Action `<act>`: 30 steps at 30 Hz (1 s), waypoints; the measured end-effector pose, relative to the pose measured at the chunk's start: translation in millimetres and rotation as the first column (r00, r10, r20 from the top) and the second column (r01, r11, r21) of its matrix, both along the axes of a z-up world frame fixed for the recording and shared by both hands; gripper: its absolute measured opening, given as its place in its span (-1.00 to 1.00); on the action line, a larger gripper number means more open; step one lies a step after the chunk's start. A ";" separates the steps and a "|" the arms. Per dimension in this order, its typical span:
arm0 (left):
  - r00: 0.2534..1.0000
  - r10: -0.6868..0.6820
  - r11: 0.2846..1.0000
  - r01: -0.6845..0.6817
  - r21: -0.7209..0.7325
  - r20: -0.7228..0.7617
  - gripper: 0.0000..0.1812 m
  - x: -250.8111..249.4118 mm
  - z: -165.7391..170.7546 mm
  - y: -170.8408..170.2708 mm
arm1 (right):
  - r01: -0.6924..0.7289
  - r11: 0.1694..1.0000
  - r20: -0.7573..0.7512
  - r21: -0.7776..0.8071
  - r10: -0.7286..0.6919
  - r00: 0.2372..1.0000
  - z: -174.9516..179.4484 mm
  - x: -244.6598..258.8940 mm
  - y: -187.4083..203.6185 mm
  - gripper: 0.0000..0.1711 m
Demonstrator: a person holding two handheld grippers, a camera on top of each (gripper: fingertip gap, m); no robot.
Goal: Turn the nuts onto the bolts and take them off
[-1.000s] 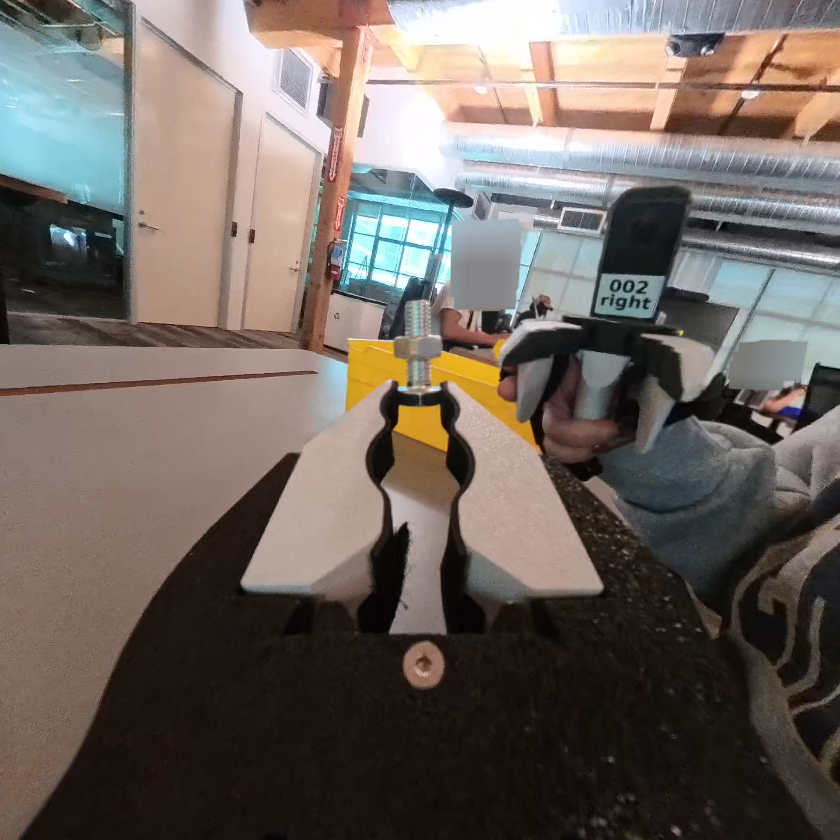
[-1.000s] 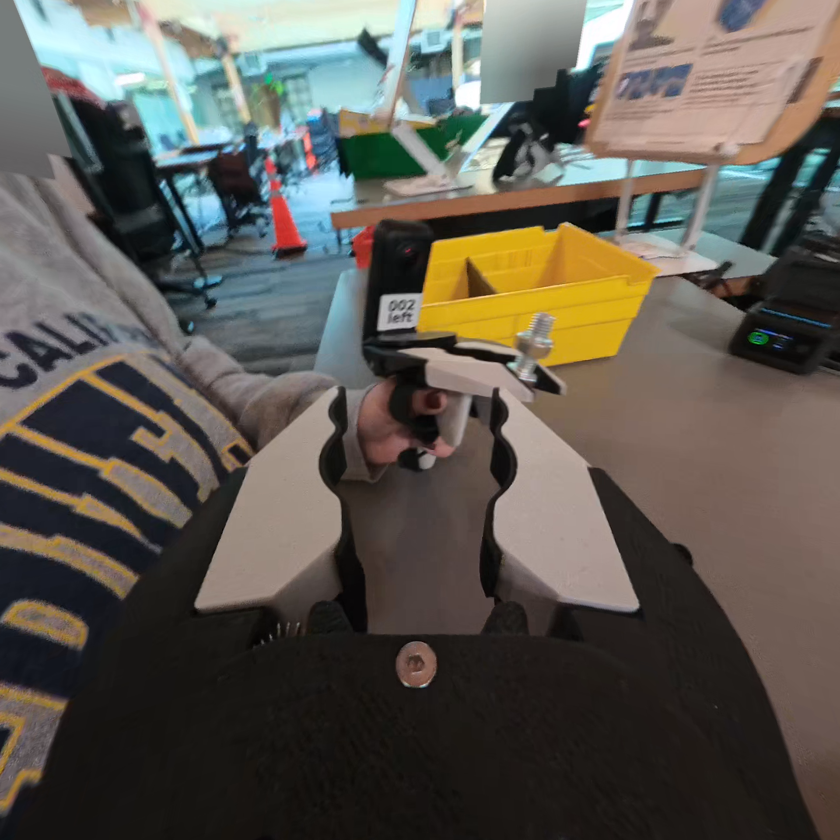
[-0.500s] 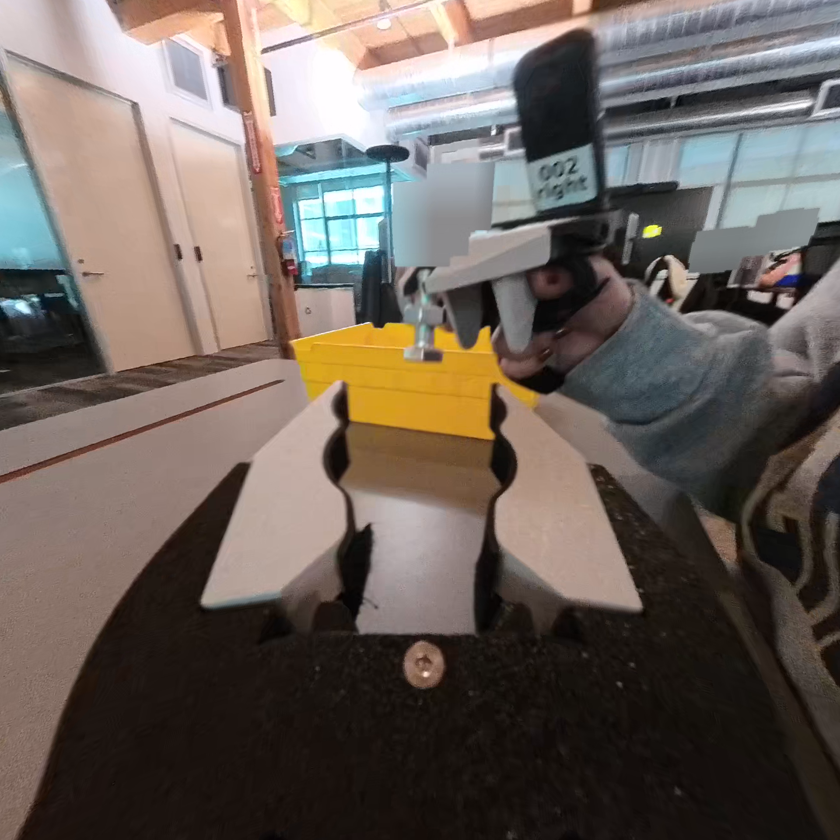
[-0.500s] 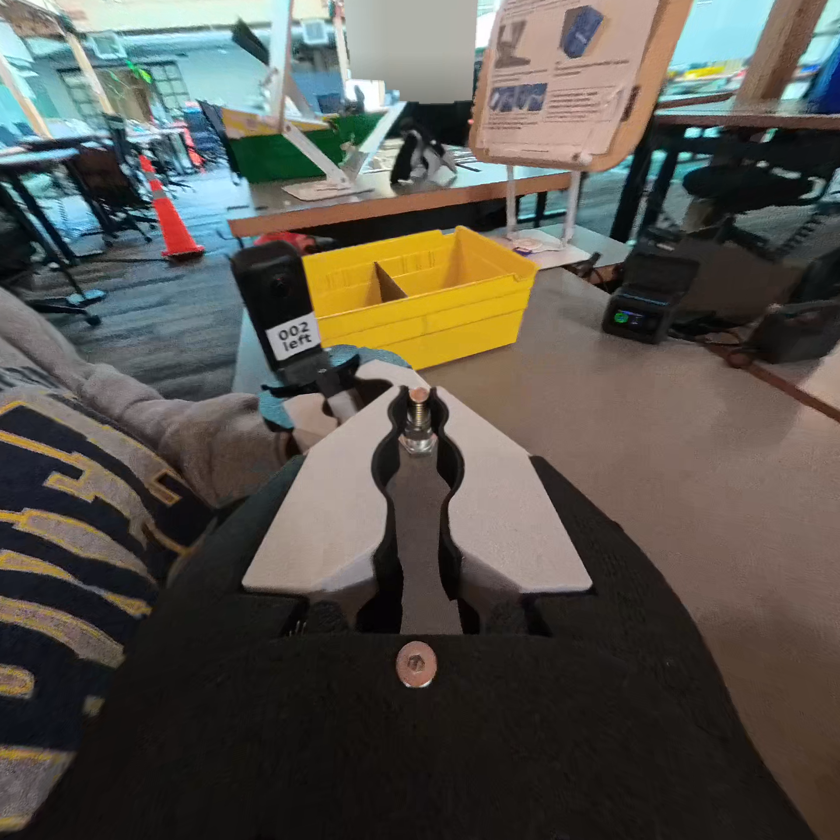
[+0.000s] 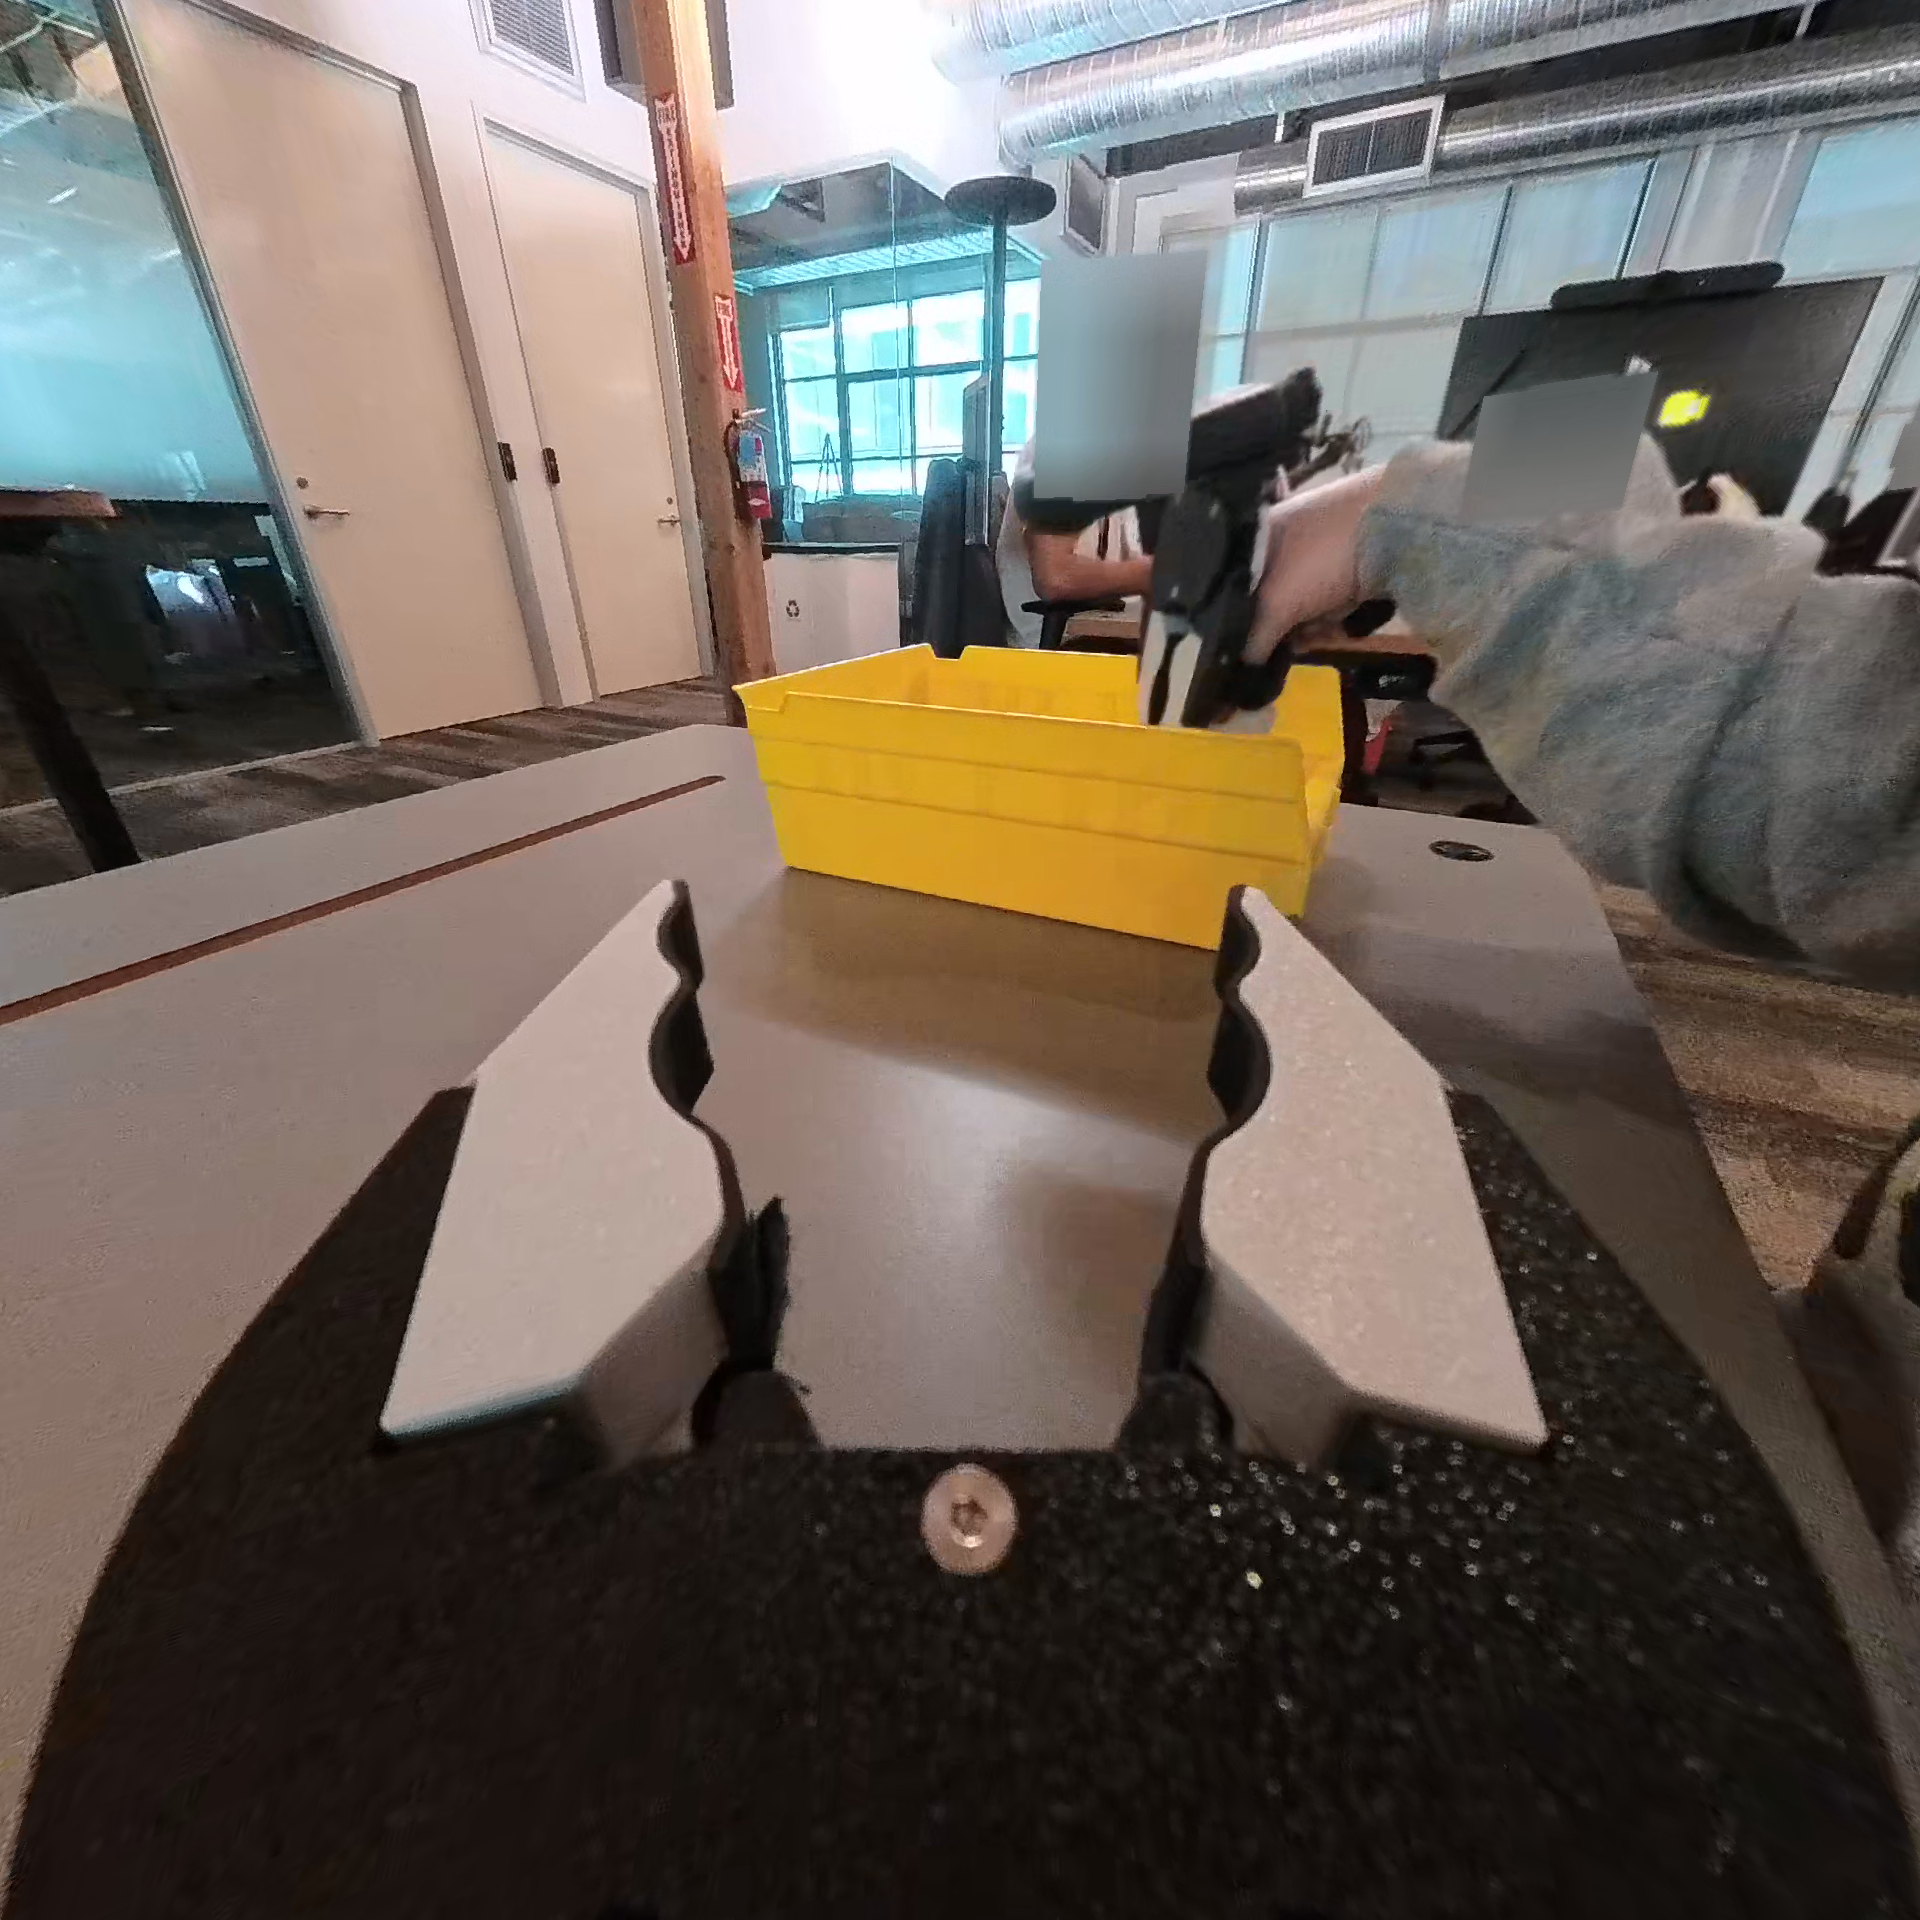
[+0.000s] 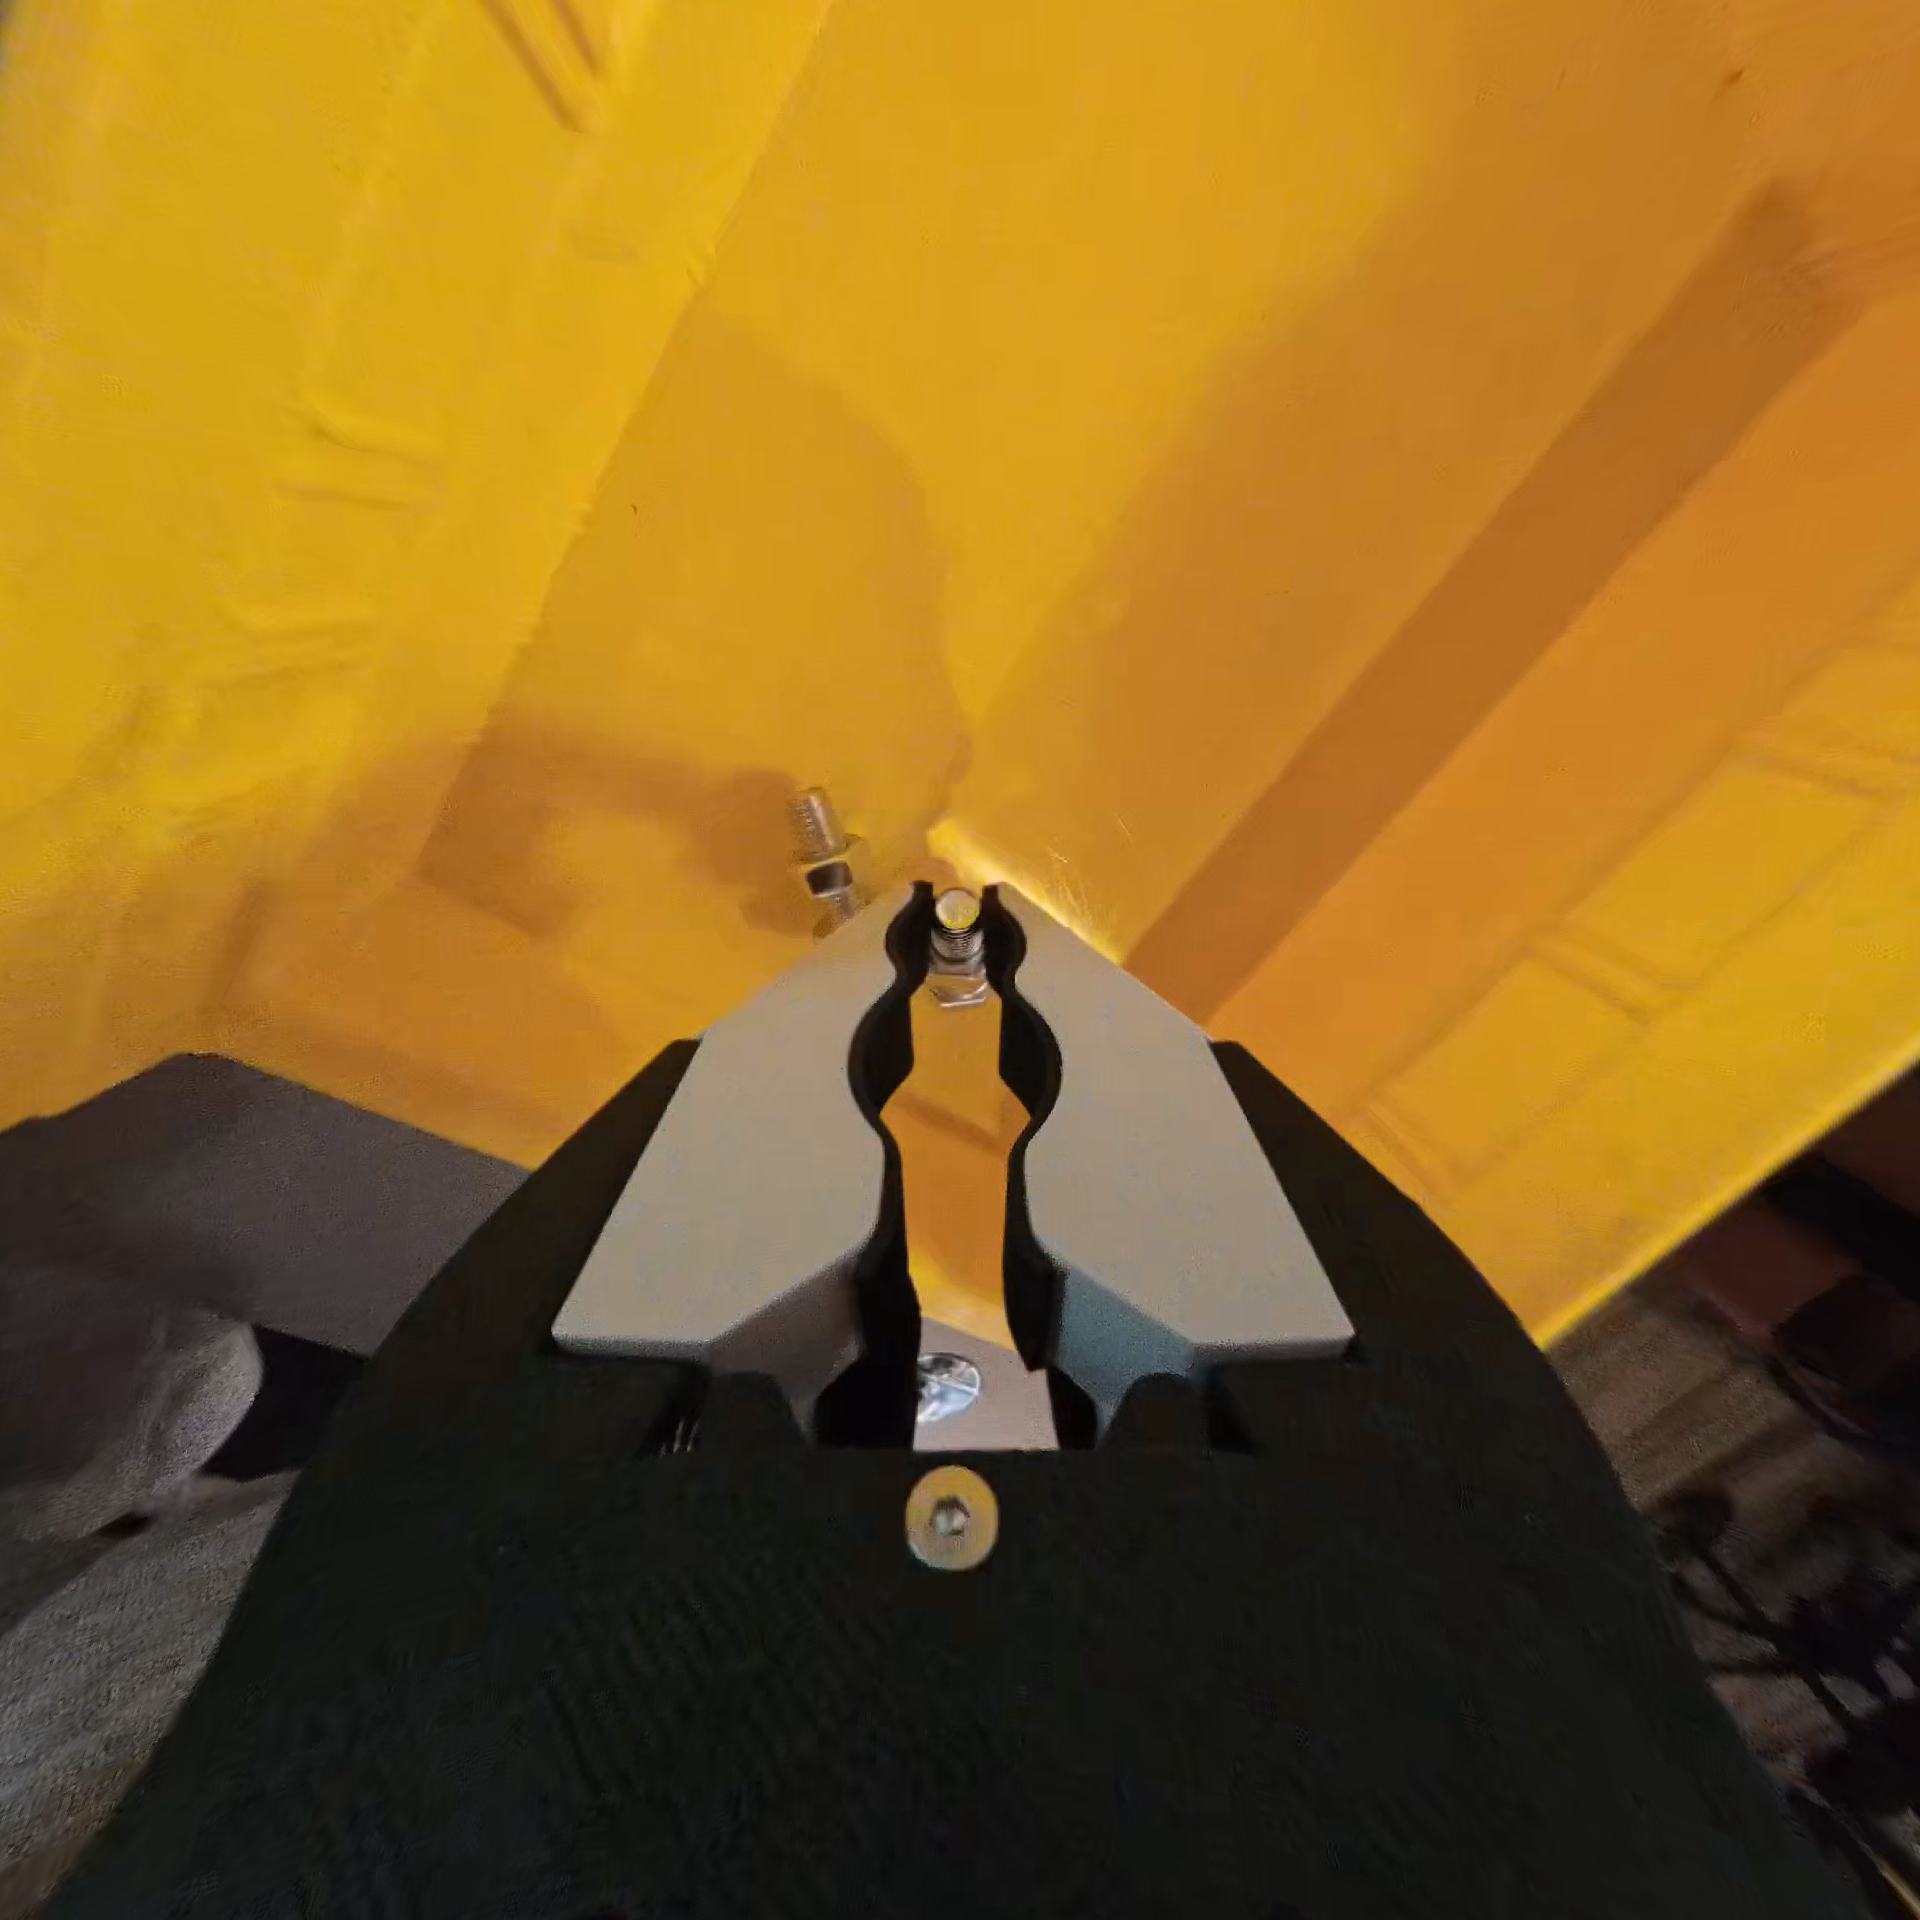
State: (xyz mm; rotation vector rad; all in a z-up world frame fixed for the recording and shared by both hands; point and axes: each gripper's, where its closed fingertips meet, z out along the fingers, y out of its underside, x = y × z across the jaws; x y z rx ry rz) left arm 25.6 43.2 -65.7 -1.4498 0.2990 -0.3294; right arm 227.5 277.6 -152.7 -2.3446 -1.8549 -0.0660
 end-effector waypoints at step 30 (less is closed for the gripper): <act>0.885 0.465 0.879 -0.463 0.114 0.017 -0.20 -77.2 80.3 -39.3 | 0.250 0.829 -0.857 0.500 0.516 0.002 105.9 -196.2 -165.4 -0.92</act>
